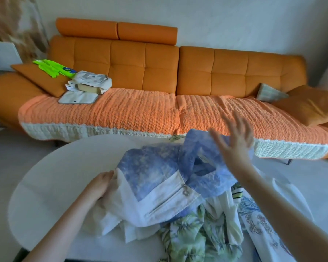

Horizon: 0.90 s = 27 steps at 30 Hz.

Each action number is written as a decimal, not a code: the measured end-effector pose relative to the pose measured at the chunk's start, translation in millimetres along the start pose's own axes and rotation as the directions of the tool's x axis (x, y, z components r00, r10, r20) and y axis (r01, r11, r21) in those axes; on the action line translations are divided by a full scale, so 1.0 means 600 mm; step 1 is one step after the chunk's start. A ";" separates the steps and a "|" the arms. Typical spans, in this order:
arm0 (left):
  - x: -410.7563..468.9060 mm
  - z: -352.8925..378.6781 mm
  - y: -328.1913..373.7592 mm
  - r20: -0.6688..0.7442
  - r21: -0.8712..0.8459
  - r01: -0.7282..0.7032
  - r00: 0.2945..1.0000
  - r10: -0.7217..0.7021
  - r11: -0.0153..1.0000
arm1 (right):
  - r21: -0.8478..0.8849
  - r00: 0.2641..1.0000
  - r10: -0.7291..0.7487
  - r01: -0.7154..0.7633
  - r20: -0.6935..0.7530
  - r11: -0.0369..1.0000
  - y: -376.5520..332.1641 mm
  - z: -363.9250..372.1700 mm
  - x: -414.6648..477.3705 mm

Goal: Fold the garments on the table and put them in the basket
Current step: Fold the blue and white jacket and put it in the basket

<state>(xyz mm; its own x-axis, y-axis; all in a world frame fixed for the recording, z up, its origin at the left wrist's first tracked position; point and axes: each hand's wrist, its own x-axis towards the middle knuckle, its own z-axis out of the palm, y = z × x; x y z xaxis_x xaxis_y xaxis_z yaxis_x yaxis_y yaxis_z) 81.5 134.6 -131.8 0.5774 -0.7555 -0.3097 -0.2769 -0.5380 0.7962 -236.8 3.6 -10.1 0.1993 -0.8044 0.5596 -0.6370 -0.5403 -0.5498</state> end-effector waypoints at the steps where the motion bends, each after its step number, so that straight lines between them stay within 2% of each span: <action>1: -0.011 0.005 0.003 0.074 -0.029 0.068 0.995 -0.066 0.997 | -0.133 0.988 -0.061 0.080 0.142 0.988 -0.010 0.018 -0.006; 2: -0.017 0.010 0.000 0.145 -0.052 0.109 0.984 -0.101 0.993 | -0.295 0.955 -0.087 0.173 0.282 0.940 -0.011 0.036 -0.011; 3: -0.025 0.012 0.002 0.203 -0.049 0.123 0.973 -0.110 0.991 | -0.404 0.902 -0.048 0.239 0.429 0.883 0.006 0.058 -0.013; 4: -0.032 0.012 0.000 0.251 -0.011 0.109 0.963 -0.103 0.994 | -0.449 0.818 0.033 0.280 0.574 0.848 0.024 0.071 -0.013; 5: -0.042 0.010 0.001 0.285 0.011 0.100 0.954 -0.099 0.995 | -0.381 0.710 0.141 0.191 0.689 0.905 0.038 0.077 -0.009; 6: -0.050 0.005 0.002 0.316 -0.014 0.099 0.944 -0.089 0.995 | -0.263 0.585 0.175 0.068 0.792 0.962 0.043 0.073 -0.004; 7: -0.058 0.001 0.006 0.352 -0.072 0.104 0.933 -0.073 0.992 | -0.210 0.561 0.170 0.008 0.810 0.978 0.054 0.072 0.003; 8: -0.061 -0.003 0.007 0.372 -0.131 0.107 0.927 -0.051 0.986 | -0.305 0.598 0.159 0.151 0.785 0.940 0.053 0.069 0.015; 9: -0.058 -0.005 0.007 0.373 -0.165 0.104 0.927 -0.036 0.981 | -0.476 0.720 0.148 0.276 0.678 0.835 0.051 0.071 0.032; 10: -0.058 -0.007 0.010 0.361 -0.199 0.092 0.932 -0.014 0.976 | -0.577 0.840 0.086 0.290 0.536 0.763 0.050 0.078 0.051; 11: -0.054 -0.008 0.015 0.321 -0.213 0.066 0.947 0.006 0.975 | -0.599 0.898 -0.014 0.304 0.439 0.741 0.047 0.084 0.068; 12: -0.051 -0.010 0.024 0.251 -0.214 0.027 0.968 0.028 0.977 | -0.567 0.929 -0.081 0.287 0.360 0.772 0.037 0.085 0.078; 13: -0.043 -0.013 0.030 0.140 -0.169 -0.038 0.988 0.063 0.985 | -0.553 0.936 -0.061 0.257 0.348 0.793 0.036 0.092 0.081; 14: -0.031 -0.019 0.035 0.016 -0.060 -0.125 0.992 0.126 0.990 | -0.569 0.904 -0.019 0.285 0.426 0.772 0.029 0.096 0.081; 16: -0.012 -0.029 0.044 -0.224 0.285 -0.220 0.931 0.288 0.933 | -0.571 0.771 0.078 0.397 0.633 0.719 0.026 0.110 0.062; 18: -0.009 -0.027 0.058 -0.319 0.467 -0.233 0.856 0.408 0.853 | -0.437 0.674 0.028 0.446 0.738 0.781 0.018 0.113 0.031; 19: -0.007 -0.019 0.064 -0.278 0.472 -0.279 0.854 0.441 0.837 | -0.314 0.669 -0.071 0.436 0.739 0.843 0.013 0.108 0.016; 21: -0.005 0.006 0.085 -0.103 0.381 -0.400 0.877 0.468 0.834 | -0.026 0.732 -0.225 0.315 0.643 0.949 -0.001 0.091 -0.012; 22: -0.007 0.020 0.095 0.006 0.391 -0.441 0.879 0.477 0.808 | 0.092 0.772 -0.228 0.217 0.594 0.972 -0.007 0.079 -0.025; 24: -0.002 0.053 0.104 0.151 0.504 -0.517 0.841 0.519 0.692 | 0.132 0.809 -0.125 0.059 0.575 0.989 -0.007 0.057 -0.052; 25: 0.004 0.067 0.106 0.193 0.550 -0.521 0.840 0.507 0.653 | 0.076 0.783 -0.026 -0.027 0.621 0.997 -0.001 0.050 -0.064; 26: 0.001 0.079 0.109 0.219 0.594 -0.506 0.850 0.480 0.625 | -0.006 0.690 0.106 -0.146 0.716 0.989 0.009 0.044 -0.073; 27: 0.004 0.092 0.109 0.209 0.629 -0.488 0.856 0.473 0.605 | -0.110 0.531 0.251 -0.283 0.809 0.953 0.020 0.038 -0.082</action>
<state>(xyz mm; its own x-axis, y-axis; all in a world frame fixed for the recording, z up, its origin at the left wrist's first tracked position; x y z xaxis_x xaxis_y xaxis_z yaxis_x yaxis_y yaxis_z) 22.6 77.0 -109.3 0.2024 -0.9793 0.0029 -0.9326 -0.1919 0.3057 -237.4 30.9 -58.6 0.5489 -0.7625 -0.3425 -0.7450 -0.2604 -0.6142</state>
